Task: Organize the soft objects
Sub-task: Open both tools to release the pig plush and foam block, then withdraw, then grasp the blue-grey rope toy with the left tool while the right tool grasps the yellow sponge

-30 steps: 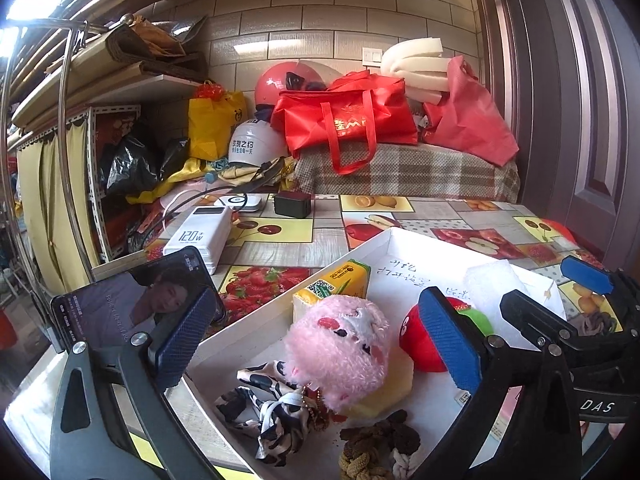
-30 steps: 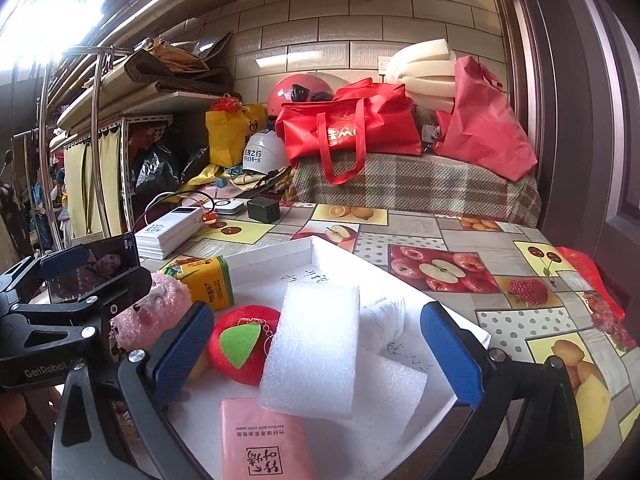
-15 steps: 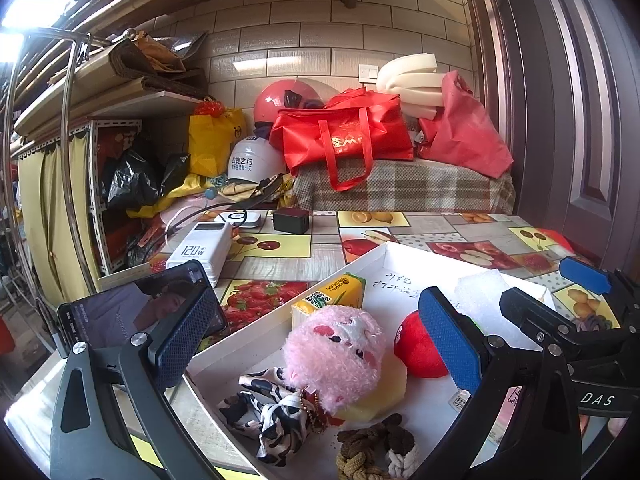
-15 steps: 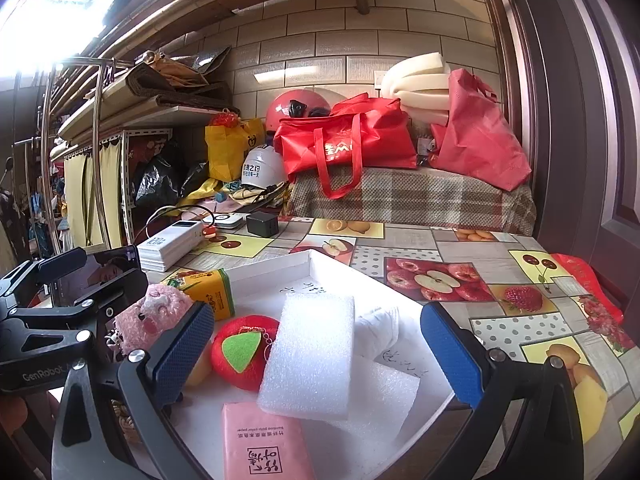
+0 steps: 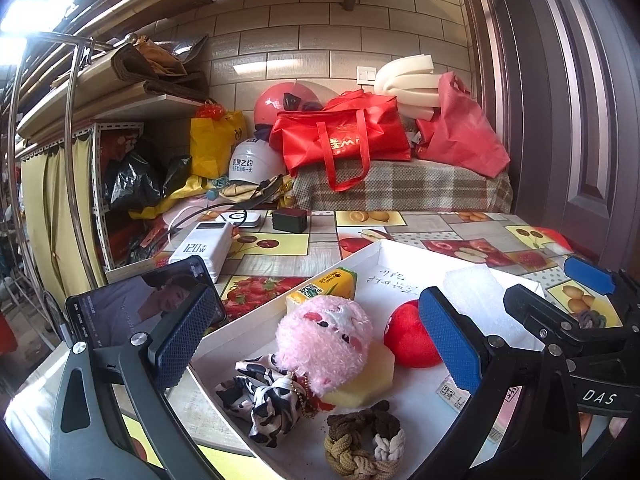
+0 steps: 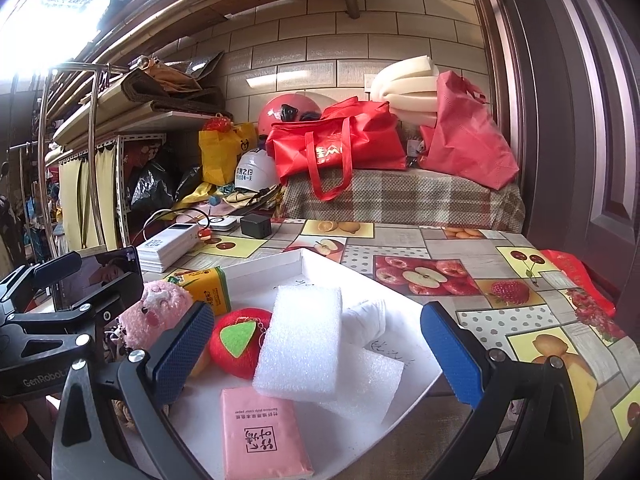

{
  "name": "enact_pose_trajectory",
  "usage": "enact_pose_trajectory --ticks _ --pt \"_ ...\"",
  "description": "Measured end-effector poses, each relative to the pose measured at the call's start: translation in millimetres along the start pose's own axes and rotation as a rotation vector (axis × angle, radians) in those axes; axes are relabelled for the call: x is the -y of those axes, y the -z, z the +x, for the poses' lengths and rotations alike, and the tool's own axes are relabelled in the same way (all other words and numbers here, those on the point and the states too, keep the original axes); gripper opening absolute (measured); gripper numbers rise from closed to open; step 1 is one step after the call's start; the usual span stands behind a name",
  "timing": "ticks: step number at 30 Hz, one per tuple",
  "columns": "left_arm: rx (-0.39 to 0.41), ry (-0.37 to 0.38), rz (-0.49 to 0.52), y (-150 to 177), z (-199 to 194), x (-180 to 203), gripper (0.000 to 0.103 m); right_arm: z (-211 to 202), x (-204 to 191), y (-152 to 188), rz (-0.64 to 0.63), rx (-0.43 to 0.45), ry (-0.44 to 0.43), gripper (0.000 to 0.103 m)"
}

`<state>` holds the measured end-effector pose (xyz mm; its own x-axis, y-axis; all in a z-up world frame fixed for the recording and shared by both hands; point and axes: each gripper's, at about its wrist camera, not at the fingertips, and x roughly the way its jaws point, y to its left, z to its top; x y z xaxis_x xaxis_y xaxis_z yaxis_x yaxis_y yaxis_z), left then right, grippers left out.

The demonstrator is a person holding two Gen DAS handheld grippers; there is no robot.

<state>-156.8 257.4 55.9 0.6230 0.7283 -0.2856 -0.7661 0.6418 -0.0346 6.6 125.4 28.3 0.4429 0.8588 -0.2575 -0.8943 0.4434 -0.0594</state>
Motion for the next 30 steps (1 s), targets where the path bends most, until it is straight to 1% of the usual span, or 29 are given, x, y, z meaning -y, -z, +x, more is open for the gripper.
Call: enact_pose_trajectory --ticks 9,13,18,24,28,30 --pt "0.002 0.045 0.025 5 -19 25 0.102 -35 7 9 -0.021 0.022 0.015 0.103" --pt "0.003 0.064 0.05 7 -26 38 0.102 -44 14 12 -0.022 0.008 0.029 0.103" --pt "-0.006 0.1 0.071 10 -32 53 0.102 -52 28 17 -0.034 -0.029 0.073 0.103" --pt "-0.016 0.144 0.105 13 -39 75 0.102 -66 66 23 0.017 -0.052 0.175 0.103" --pt "-0.012 0.16 0.163 14 -42 93 0.102 -78 105 27 0.039 -0.055 0.259 0.103" --pt "-0.019 0.182 0.168 15 -43 98 0.102 -83 127 29 0.055 -0.078 0.278 0.103"
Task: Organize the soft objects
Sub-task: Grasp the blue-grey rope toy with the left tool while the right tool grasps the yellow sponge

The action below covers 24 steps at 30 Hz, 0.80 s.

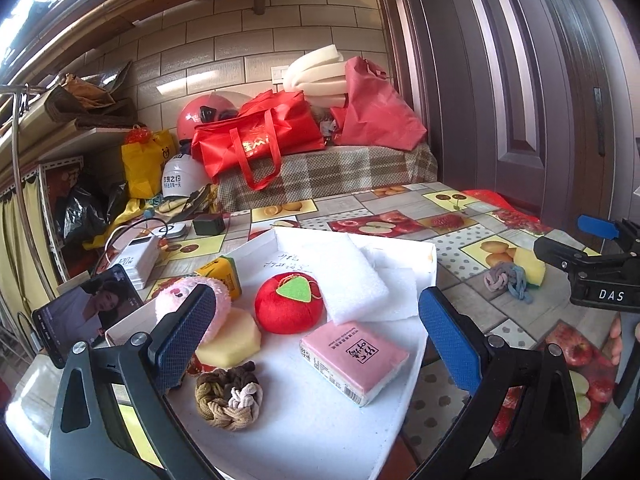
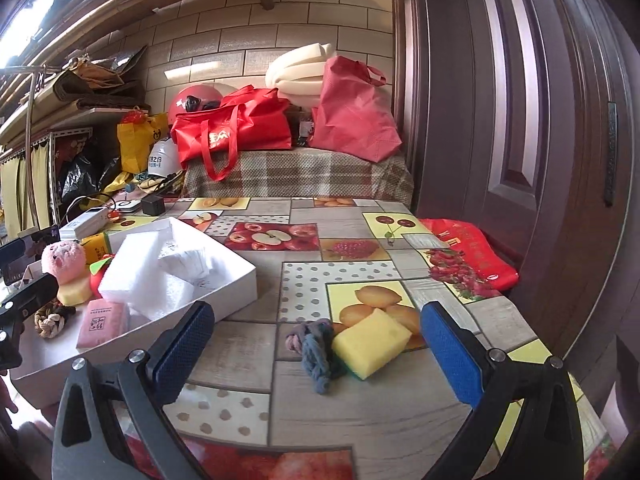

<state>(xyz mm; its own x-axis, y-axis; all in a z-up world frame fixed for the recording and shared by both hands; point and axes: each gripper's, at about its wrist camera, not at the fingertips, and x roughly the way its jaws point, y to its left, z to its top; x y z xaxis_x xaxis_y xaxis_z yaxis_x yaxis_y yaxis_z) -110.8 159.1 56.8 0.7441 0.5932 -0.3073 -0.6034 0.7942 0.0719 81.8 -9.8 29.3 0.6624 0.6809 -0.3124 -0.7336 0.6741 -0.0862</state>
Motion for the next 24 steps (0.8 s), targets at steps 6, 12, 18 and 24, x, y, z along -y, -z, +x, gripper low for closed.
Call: enact_pose_trajectory --ticks 6,12,18,24 --pt "-0.064 0.09 -0.051 -2 12 16 0.102 19 53 9 0.045 -0.176 -0.01 0.103" --pt "-0.073 0.146 0.026 -6 14 54 0.102 52 65 7 0.114 -0.278 -0.048 0.103" --pt "-0.082 0.165 0.07 -9 16 80 0.102 94 66 -8 0.176 -0.302 0.023 0.103" --pt "-0.13 0.183 0.101 -11 28 90 0.102 111 72 4 0.119 -0.451 0.06 0.103"
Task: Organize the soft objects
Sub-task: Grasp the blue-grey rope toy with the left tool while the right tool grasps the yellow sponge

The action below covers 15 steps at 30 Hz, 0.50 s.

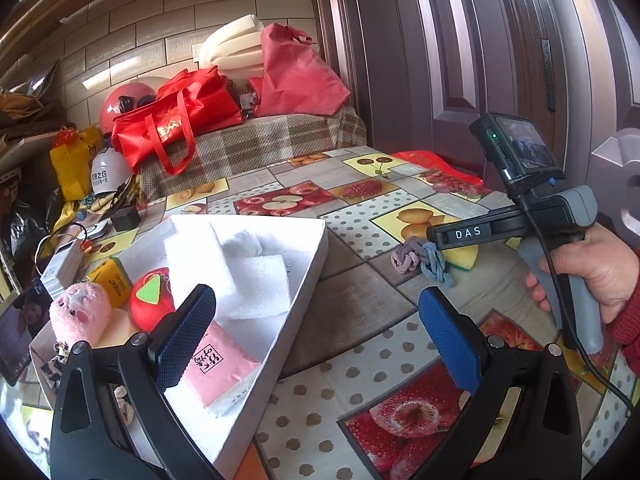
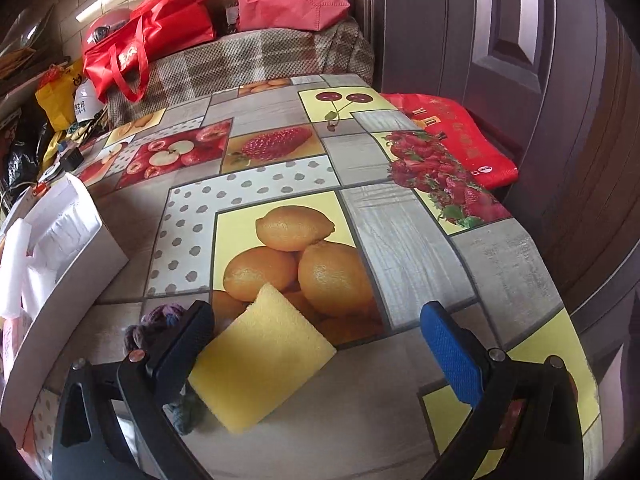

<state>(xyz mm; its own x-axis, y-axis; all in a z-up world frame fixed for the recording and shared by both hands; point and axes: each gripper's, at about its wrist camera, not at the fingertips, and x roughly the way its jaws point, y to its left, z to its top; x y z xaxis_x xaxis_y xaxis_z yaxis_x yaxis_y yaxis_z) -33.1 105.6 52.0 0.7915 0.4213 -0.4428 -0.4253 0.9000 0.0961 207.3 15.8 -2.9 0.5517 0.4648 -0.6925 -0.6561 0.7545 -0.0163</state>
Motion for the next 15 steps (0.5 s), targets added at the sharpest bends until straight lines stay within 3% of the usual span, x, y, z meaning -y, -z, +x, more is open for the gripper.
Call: enact_pose_trajectory --ticks 3,6,8,12,13,15 --pt "-0.025 0.037 -0.028 -3 11 -1 0.102 -13 25 10 -0.012 0.008 0.047 0.103" --pt "-0.051 0.085 -0.062 -9 25 4 0.102 -32 51 15 0.044 0.079 -0.015 0.103" --pt "-0.051 0.11 -0.062 -13 31 13 0.102 -38 51 16 0.027 0.099 -0.027 0.103" --pt "-0.11 0.12 0.028 -20 50 42 0.102 -24 27 14 -0.087 0.031 -0.006 0.102" --pt "-0.137 0.12 0.048 -21 56 48 0.102 -22 23 15 -0.109 0.017 -0.013 0.098" --pt "-0.157 0.129 0.059 -24 65 55 0.102 -14 17 18 -0.136 -0.042 -0.031 0.054"
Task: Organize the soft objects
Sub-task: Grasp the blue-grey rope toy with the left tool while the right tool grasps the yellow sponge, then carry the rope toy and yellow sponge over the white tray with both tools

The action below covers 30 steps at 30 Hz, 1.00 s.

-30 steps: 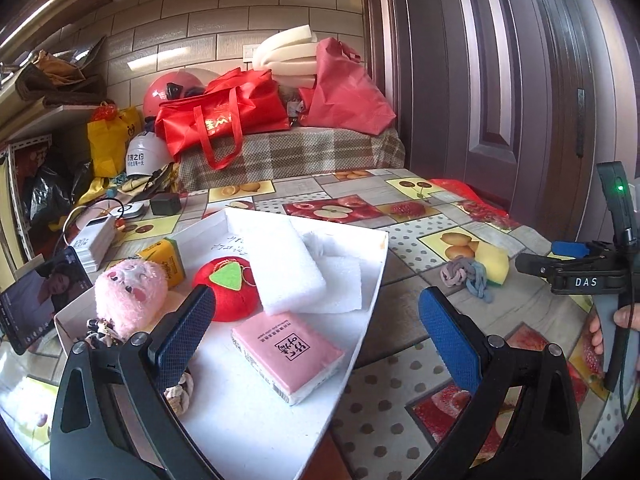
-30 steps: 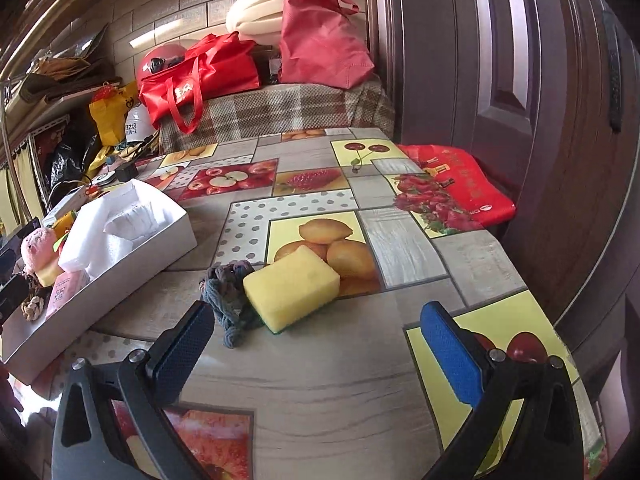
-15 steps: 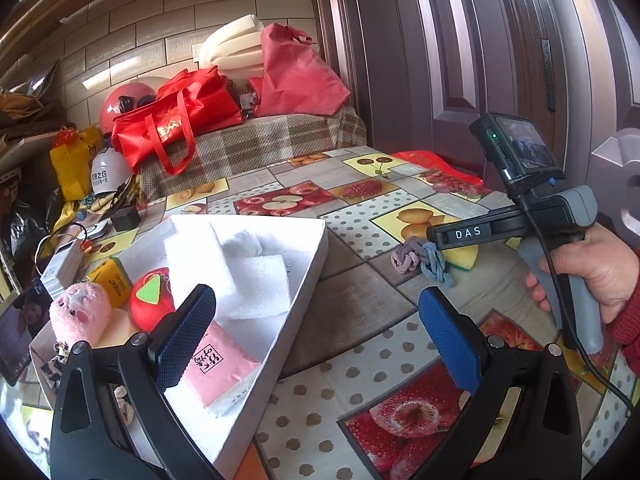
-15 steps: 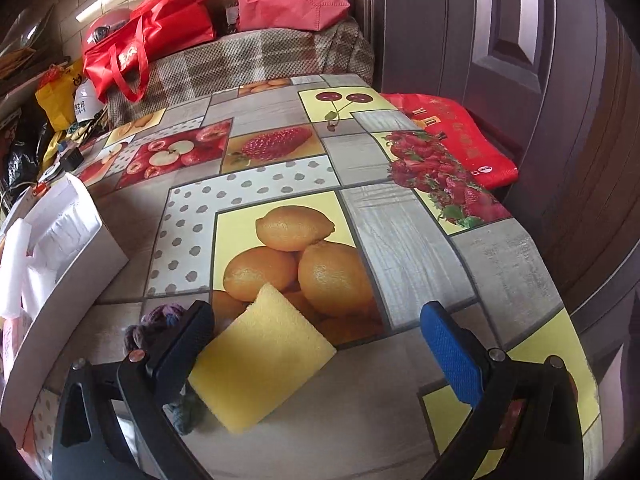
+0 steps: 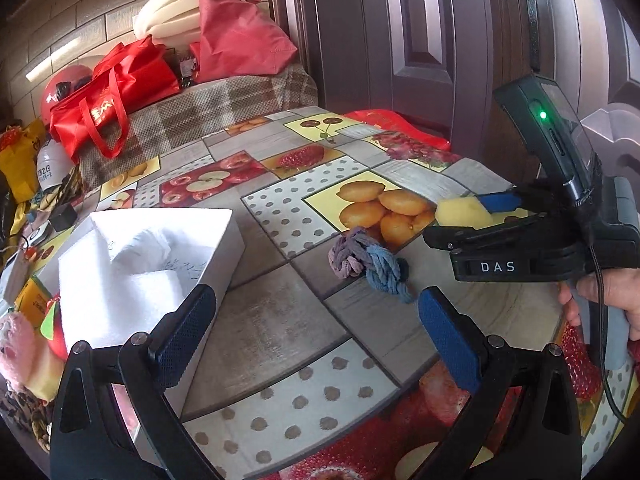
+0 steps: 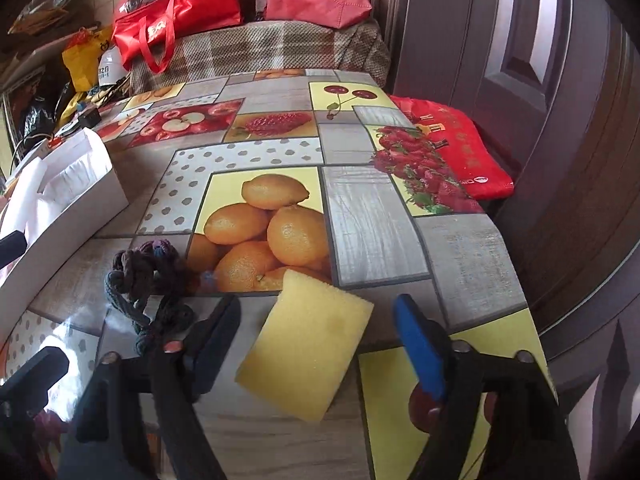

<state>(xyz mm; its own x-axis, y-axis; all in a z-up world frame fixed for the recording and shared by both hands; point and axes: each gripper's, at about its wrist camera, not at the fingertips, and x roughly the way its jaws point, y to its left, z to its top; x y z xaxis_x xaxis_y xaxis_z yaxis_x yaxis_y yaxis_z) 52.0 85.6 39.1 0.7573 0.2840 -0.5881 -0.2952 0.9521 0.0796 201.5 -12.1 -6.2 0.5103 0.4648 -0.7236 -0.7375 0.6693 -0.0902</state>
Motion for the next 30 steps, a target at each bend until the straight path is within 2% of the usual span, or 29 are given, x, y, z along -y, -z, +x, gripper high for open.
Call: enact_pose_trajectory --ticks 1,3,4,7,11,13,15,17,19,24,30 --pt "0.004 0.008 -0.002 -3 2 2 0.102 -1 1 3 -0.003 0.006 -0.011 0.054" --pt "0.007 0.016 -0.001 -8 9 6 0.102 -8 4 9 -0.004 0.019 -0.027 0.045" --pt "-0.002 0.017 0.002 -11 14 8 0.102 -12 8 12 0.011 0.035 -0.041 0.044" --pt "-0.059 0.026 0.01 -20 36 13 0.102 -25 24 16 0.094 0.098 -0.071 0.043" --pt "-0.137 0.005 0.038 -28 63 19 0.101 -28 39 19 0.18 0.123 -0.102 0.043" --pt "-0.174 0.011 0.053 -29 72 22 0.084 -28 43 20 0.207 0.126 -0.117 0.043" --pt "-0.197 0.049 0.056 -28 77 23 0.045 -28 44 20 0.216 0.126 -0.126 0.043" --pt "-0.181 0.061 0.053 -27 74 23 0.03 -28 44 20 0.214 0.127 -0.126 0.043" --pt "-0.15 0.077 0.044 -28 68 21 0.027 -30 43 20 0.207 0.138 -0.12 0.043" --pt "-0.025 0.11 0.02 -29 42 16 0.026 -40 39 22 0.186 0.193 -0.095 0.044" --pt "0.139 0.045 0.01 -24 6 15 0.026 -60 34 27 0.163 0.308 -0.047 0.044"
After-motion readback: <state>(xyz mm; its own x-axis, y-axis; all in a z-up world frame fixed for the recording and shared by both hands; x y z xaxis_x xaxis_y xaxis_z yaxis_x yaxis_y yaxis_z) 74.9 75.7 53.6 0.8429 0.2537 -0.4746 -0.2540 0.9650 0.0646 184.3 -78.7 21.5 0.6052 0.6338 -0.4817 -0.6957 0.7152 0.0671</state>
